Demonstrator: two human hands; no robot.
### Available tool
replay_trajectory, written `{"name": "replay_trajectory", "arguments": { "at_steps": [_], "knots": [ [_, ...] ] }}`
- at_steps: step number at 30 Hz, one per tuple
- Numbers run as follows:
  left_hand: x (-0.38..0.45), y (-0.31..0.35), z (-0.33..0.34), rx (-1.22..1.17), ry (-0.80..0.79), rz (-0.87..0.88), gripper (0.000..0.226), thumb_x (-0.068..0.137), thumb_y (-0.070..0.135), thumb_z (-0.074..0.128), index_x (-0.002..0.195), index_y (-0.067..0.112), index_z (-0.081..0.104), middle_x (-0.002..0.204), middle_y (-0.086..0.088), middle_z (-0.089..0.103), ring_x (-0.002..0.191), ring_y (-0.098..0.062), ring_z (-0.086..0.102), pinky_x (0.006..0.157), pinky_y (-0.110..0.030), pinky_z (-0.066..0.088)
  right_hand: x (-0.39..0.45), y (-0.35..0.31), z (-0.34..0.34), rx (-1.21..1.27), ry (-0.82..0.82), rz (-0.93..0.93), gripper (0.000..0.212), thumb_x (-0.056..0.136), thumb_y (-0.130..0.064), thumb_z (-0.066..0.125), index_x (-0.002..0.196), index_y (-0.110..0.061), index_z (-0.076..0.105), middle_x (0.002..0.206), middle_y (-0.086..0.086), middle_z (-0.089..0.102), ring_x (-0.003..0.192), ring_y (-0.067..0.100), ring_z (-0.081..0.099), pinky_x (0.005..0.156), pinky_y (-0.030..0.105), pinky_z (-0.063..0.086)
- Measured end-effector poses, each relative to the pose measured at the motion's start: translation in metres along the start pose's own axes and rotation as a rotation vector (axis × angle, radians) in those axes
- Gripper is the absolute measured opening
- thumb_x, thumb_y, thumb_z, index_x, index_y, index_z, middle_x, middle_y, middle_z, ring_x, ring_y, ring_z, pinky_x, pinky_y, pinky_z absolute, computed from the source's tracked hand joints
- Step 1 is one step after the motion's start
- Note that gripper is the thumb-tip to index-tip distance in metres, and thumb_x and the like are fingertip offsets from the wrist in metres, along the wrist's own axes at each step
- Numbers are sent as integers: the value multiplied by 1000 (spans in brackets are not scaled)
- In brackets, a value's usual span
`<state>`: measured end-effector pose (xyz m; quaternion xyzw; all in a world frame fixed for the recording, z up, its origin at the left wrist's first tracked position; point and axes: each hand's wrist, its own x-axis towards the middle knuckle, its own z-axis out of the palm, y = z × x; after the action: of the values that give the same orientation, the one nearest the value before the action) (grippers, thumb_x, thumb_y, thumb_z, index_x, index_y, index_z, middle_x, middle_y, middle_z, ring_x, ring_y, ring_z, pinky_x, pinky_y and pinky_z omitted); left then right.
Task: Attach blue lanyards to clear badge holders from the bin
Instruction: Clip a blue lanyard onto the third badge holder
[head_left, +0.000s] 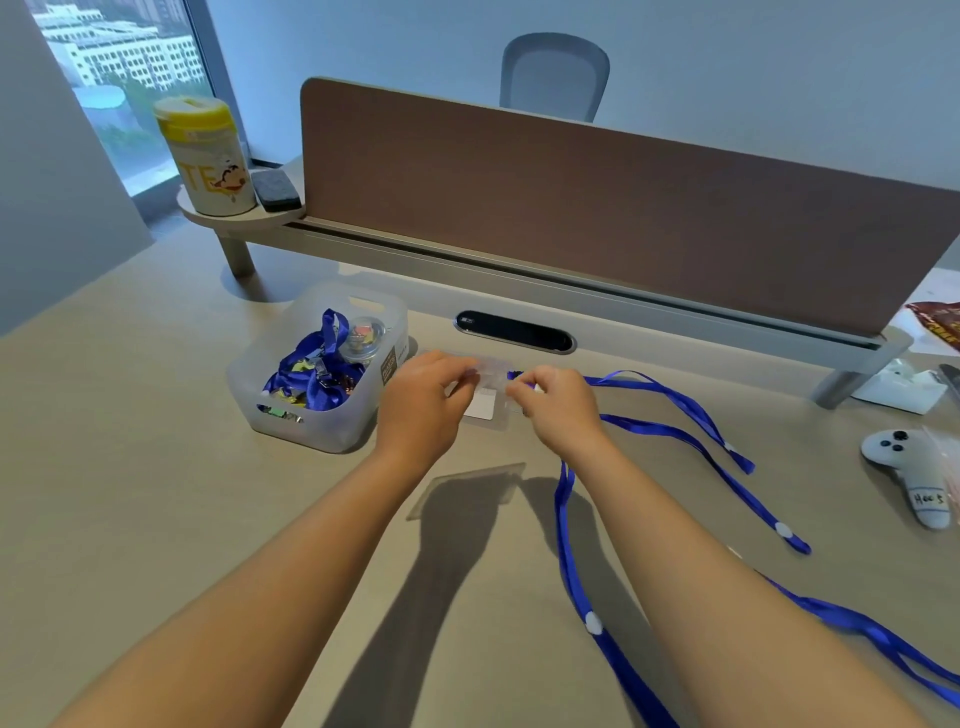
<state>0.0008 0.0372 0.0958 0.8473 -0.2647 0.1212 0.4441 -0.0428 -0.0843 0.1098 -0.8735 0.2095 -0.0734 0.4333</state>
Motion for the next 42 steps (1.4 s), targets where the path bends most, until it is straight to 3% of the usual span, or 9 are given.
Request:
{"name": "replay_trajectory", "arguments": {
  "at_steps": [4, 10, 15, 21, 23, 27, 33, 37, 42],
  "knots": [
    [7, -16, -7, -23, 11, -132, 21, 84, 8, 53, 103, 4, 63, 96, -21, 67, 85, -28, 55, 75, -34, 43, 16, -16, -3, 196, 94, -32, 28, 95, -18, 39, 111, -3, 56, 93, 5, 53, 84, 15, 47, 62, 23, 39],
    [5, -28, -3, -13, -40, -216, 22, 85, 10, 53, 104, 6, 62, 104, -18, 66, 96, -30, 56, 82, -36, 44, 24, -15, -5, 315, 87, -63, 24, 94, -10, 41, 114, -7, 53, 85, -3, 51, 76, 8, 49, 64, 16, 42],
    [-17, -29, 15, -4, -105, -196, 21, 83, 7, 54, 101, 6, 64, 100, -20, 67, 93, -32, 57, 76, -33, 40, 9, 34, 4, 136, -41, 88, 20, 88, -6, 51, 107, -3, 58, 90, 8, 58, 81, 18, 56, 74, 28, 48],
    [-44, -35, 27, 37, -148, -159, 19, 79, 3, 58, 95, 9, 67, 90, -20, 69, 88, -34, 59, 77, -40, 45, -15, 86, 31, -138, -206, 202, 12, 78, -2, 56, 69, 2, 61, 75, 8, 51, 64, 17, 45, 55, 22, 38],
    [-50, -38, 29, 62, -167, -155, 18, 79, 4, 58, 94, 8, 68, 88, -21, 68, 86, -36, 58, 77, -45, 48, -22, 97, 38, -294, -232, 160, 20, 77, -7, 60, 57, -11, 60, 84, 3, 51, 79, 17, 47, 69, 27, 38],
    [-59, -44, 32, 96, -173, -163, 17, 80, 5, 58, 95, 6, 67, 91, -21, 68, 88, -36, 58, 78, -44, 48, -30, 111, 46, -440, -283, 165, 5, 78, -20, 66, 82, -18, 68, 146, 2, 32, 133, 25, 26, 103, 35, 27],
    [-64, -50, 37, 128, -167, -154, 16, 80, 7, 59, 93, 8, 68, 85, -20, 68, 83, -34, 57, 71, -35, 41, -36, 124, 55, -516, -299, 118, 16, 83, -15, 61, 97, -9, 66, 137, 8, 42, 123, 27, 38, 99, 35, 36],
    [-67, -51, 37, 147, -171, -163, 16, 81, 8, 58, 94, 9, 68, 87, -20, 67, 84, -33, 57, 71, -33, 40, -37, 126, 58, -480, -240, 92, 17, 85, -1, 50, 99, -5, 60, 115, 15, 54, 99, 31, 54, 79, 33, 42],
    [-71, -49, 26, 159, -159, -174, 19, 82, 9, 57, 98, 7, 66, 91, -19, 67, 86, -33, 57, 74, -39, 45, -37, 119, 57, -522, -212, 55, 26, 86, 4, 41, 109, -2, 51, 109, 19, 61, 81, 26, 45, 71, 36, 39]
  ]
}}
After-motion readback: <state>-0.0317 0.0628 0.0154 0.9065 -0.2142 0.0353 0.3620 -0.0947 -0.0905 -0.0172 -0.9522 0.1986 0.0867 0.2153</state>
